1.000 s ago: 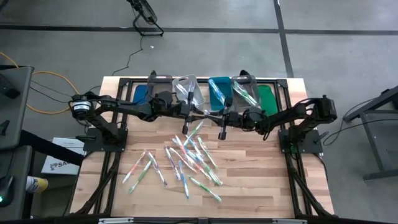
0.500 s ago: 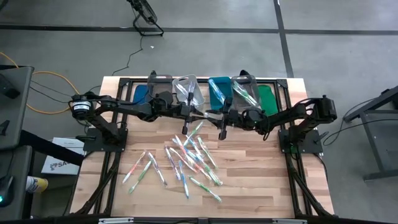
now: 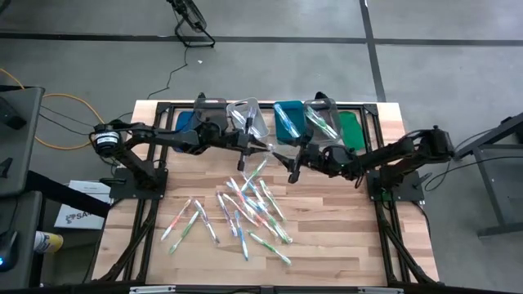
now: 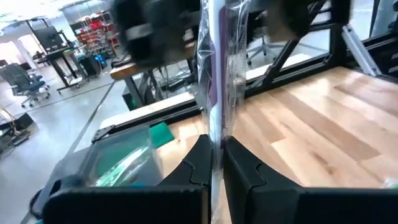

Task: Pick & Place Toothbrushes
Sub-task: Put the violet toothbrush into the gray bin

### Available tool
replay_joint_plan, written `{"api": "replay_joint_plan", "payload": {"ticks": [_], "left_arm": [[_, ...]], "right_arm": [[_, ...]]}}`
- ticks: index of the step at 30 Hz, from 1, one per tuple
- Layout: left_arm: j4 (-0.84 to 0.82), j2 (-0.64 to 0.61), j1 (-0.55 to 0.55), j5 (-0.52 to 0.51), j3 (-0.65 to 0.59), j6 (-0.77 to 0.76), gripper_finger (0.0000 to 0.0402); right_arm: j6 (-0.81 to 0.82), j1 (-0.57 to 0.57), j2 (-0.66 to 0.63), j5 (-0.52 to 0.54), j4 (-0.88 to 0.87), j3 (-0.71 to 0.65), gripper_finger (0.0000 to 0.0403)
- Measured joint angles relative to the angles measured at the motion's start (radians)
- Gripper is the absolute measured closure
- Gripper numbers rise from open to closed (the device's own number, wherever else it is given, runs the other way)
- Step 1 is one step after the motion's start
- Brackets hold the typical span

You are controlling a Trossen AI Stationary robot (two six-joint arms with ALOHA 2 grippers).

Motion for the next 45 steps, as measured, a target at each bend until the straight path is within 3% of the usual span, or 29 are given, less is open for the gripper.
{"api": "replay_joint_plan", "payload": {"ticks": [5,9,13,18,24,33,45], "left_arm": [[-0.124,-0.037,0.116,0.055,0.001,0.057,0.0392],[-0.376,-0.063,0.205,0.04,0.069,0.185,0.0392],[-0.701,-0.061,0.257,-0.099,0.193,0.387,0.0392],[-0.961,-0.036,0.286,-0.31,0.311,0.578,0.0392],[-0.976,0.024,0.315,-0.441,0.338,0.67,0.0392],[-1.003,0.137,0.319,-0.466,0.361,0.794,0.0392],[-1.027,0.152,0.318,-0.541,0.364,0.884,0.0369]], "right_arm": [[-0.001,0.062,-0.105,0.141,-0.195,0.0,0.0166],[0.0,0.098,-0.167,0.226,-0.321,0.0,0.0167],[0.001,0.118,-0.191,0.289,-0.375,0.0,0.0167],[0.006,0.125,-0.192,0.311,-0.395,0.0,0.0167],[0.024,0.125,-0.192,0.355,-0.44,0.0,0.0167],[0.11,0.178,-0.284,0.576,-0.704,0.0,0.0167],[0.319,0.201,-0.374,0.578,-0.991,0.0,0.0167]]}}
